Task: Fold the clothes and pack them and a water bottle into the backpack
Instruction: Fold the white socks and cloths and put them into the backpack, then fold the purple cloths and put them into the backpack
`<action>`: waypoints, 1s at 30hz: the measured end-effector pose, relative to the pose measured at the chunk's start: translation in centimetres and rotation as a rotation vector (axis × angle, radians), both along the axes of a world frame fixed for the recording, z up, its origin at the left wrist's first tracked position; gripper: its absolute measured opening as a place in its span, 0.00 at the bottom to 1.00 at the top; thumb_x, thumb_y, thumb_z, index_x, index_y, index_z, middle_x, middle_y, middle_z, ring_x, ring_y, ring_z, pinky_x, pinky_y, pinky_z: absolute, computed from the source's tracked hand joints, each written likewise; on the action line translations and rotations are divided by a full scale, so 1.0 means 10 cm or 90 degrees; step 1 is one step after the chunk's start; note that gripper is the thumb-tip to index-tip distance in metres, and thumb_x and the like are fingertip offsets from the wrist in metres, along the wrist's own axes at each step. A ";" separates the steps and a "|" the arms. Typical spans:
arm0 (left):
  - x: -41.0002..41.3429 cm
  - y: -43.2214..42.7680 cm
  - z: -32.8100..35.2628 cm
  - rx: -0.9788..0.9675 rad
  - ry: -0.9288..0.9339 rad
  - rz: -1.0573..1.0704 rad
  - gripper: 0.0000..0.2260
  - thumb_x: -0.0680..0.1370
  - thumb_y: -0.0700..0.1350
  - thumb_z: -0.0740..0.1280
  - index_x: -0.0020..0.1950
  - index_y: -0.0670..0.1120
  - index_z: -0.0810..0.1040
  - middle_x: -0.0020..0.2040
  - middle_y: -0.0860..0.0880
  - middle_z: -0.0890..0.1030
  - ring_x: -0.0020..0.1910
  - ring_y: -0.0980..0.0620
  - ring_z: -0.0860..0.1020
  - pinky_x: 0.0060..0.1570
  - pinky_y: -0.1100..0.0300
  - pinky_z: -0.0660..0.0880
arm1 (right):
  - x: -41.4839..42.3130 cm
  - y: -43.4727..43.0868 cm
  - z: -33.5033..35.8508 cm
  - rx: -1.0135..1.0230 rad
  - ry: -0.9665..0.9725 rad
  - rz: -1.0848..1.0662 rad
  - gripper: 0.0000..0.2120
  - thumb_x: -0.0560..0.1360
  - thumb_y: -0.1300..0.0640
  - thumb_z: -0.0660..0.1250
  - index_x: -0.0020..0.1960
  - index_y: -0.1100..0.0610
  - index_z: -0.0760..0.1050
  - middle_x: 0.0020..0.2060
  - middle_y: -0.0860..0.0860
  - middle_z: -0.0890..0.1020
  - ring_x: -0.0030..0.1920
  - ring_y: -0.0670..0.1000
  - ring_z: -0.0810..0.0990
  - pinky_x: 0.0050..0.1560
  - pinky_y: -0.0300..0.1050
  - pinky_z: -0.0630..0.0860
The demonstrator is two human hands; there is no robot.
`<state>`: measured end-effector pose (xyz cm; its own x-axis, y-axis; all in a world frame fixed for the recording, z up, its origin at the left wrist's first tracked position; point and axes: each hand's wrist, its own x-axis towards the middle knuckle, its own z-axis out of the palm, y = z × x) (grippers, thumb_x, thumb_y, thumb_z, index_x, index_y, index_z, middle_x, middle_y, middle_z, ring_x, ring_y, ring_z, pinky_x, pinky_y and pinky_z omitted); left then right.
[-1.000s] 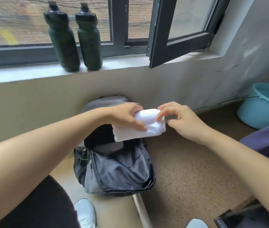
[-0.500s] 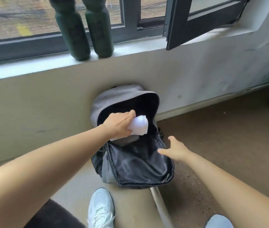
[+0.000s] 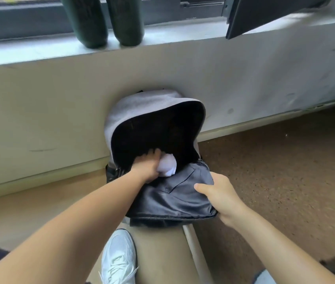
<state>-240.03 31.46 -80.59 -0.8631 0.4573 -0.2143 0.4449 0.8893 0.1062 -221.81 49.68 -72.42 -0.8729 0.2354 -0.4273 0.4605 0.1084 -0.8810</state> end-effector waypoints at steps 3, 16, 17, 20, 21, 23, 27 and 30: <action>-0.09 0.00 0.02 -0.034 -0.006 0.010 0.22 0.78 0.48 0.68 0.68 0.46 0.64 0.66 0.44 0.73 0.60 0.38 0.80 0.46 0.49 0.69 | 0.01 0.11 0.15 0.041 0.036 0.023 0.22 0.67 0.58 0.68 0.56 0.71 0.73 0.52 0.72 0.78 0.48 0.72 0.80 0.44 0.51 0.72; 0.03 -0.05 -0.05 -0.016 -0.235 0.010 0.34 0.75 0.61 0.65 0.77 0.50 0.60 0.74 0.44 0.64 0.74 0.41 0.62 0.73 0.46 0.59 | 0.24 0.03 -0.04 0.249 -0.088 0.142 0.11 0.74 0.59 0.70 0.55 0.55 0.75 0.49 0.49 0.82 0.49 0.50 0.81 0.48 0.45 0.78; 0.03 -0.05 -0.01 0.002 -0.252 0.023 0.33 0.77 0.61 0.64 0.78 0.52 0.59 0.75 0.44 0.63 0.75 0.41 0.62 0.73 0.46 0.58 | 0.26 0.05 -0.09 0.253 -0.103 0.140 0.11 0.75 0.59 0.71 0.56 0.56 0.74 0.50 0.49 0.81 0.50 0.50 0.81 0.48 0.44 0.77; 0.05 -0.04 0.08 0.063 -0.123 -0.004 0.30 0.76 0.59 0.67 0.76 0.55 0.64 0.71 0.46 0.68 0.71 0.41 0.66 0.69 0.46 0.62 | 0.29 0.09 -0.18 0.260 -0.132 0.128 0.12 0.75 0.57 0.72 0.55 0.57 0.73 0.50 0.51 0.80 0.50 0.51 0.80 0.45 0.43 0.75; 0.07 -0.02 0.09 0.084 -0.072 -0.029 0.29 0.76 0.58 0.68 0.75 0.56 0.66 0.70 0.47 0.68 0.69 0.41 0.67 0.67 0.47 0.64 | 0.30 0.10 -0.20 0.262 -0.136 0.122 0.12 0.75 0.57 0.72 0.55 0.57 0.73 0.50 0.51 0.80 0.50 0.51 0.80 0.45 0.43 0.75; 0.14 0.01 0.06 0.090 -0.060 -0.082 0.29 0.77 0.55 0.67 0.78 0.59 0.63 0.73 0.50 0.66 0.71 0.44 0.66 0.67 0.46 0.67 | 0.32 0.11 -0.23 0.260 -0.140 0.118 0.12 0.75 0.56 0.72 0.54 0.56 0.73 0.50 0.50 0.80 0.49 0.50 0.79 0.46 0.43 0.76; 0.29 0.06 -0.06 -0.008 -0.148 -0.104 0.27 0.82 0.51 0.60 0.81 0.59 0.60 0.81 0.54 0.60 0.80 0.44 0.59 0.75 0.41 0.63 | 0.34 0.09 -0.25 0.259 -0.147 0.138 0.12 0.75 0.55 0.72 0.54 0.56 0.72 0.49 0.51 0.80 0.50 0.52 0.80 0.45 0.43 0.74; 0.27 0.13 0.06 0.007 -0.171 -0.117 0.18 0.82 0.50 0.59 0.73 0.54 0.71 0.75 0.49 0.69 0.75 0.42 0.68 0.70 0.50 0.67 | 0.36 0.09 -0.21 0.261 -0.156 0.150 0.14 0.75 0.54 0.72 0.56 0.56 0.72 0.50 0.51 0.80 0.51 0.53 0.80 0.46 0.45 0.76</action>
<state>-237.38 32.79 -79.97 -0.6797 0.6034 -0.4171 0.5523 0.7952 0.2504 -218.22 50.59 -74.56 -0.8080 0.2355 -0.5401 0.5696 0.5465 -0.6139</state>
